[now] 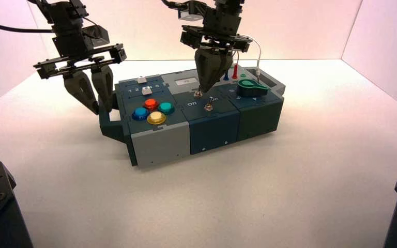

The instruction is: Flip the top switch off with the right gripper.

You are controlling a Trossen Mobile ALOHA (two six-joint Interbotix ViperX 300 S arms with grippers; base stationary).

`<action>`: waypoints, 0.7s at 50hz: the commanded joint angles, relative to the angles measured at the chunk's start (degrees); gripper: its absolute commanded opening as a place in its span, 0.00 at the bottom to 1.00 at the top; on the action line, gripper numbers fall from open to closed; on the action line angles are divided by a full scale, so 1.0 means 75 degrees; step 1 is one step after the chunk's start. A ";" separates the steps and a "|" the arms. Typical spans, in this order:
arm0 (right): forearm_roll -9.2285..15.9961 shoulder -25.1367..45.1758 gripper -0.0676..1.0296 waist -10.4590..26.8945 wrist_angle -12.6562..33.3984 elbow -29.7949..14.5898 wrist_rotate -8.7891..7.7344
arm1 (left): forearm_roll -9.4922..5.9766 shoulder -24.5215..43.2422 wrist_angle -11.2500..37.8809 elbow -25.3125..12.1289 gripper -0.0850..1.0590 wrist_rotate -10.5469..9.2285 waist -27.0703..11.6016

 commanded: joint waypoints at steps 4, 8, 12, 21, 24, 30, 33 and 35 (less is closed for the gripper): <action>-0.0035 -0.0199 0.04 -0.0094 0.0000 -0.0199 0.0023 | 0.0094 -0.0023 -0.0105 -0.0059 0.05 0.0164 0.0047; -0.0035 -0.0188 0.04 -0.0094 0.0000 -0.0246 0.0023 | 0.0094 -0.0023 -0.0105 -0.0059 0.05 0.0164 0.0059; -0.0035 -0.0141 0.04 -0.0094 0.0000 -0.0316 0.0012 | 0.0094 -0.0035 -0.0105 -0.0070 0.05 0.0164 0.0059; -0.0023 -0.0023 0.04 -0.0070 0.0117 -0.0527 -0.0012 | 0.0105 -0.0035 -0.0094 -0.0082 0.05 0.0164 0.0059; 0.0000 -0.0012 0.04 -0.0059 0.0141 -0.0574 -0.0012 | 0.0094 -0.0035 -0.0094 -0.0082 0.05 0.0164 0.0059; 0.0023 0.0000 0.04 -0.0035 0.0176 -0.0574 0.0000 | 0.0094 -0.0035 -0.0094 -0.0082 0.05 0.0164 0.0059; 0.0035 0.0000 0.04 -0.0023 0.0176 -0.0563 -0.0012 | 0.0094 -0.0035 -0.0094 -0.0082 0.05 0.0164 0.0047; 0.0047 0.0000 0.04 -0.0023 0.0187 -0.0551 -0.0012 | 0.0094 -0.0035 -0.0094 -0.0082 0.05 0.0176 0.0059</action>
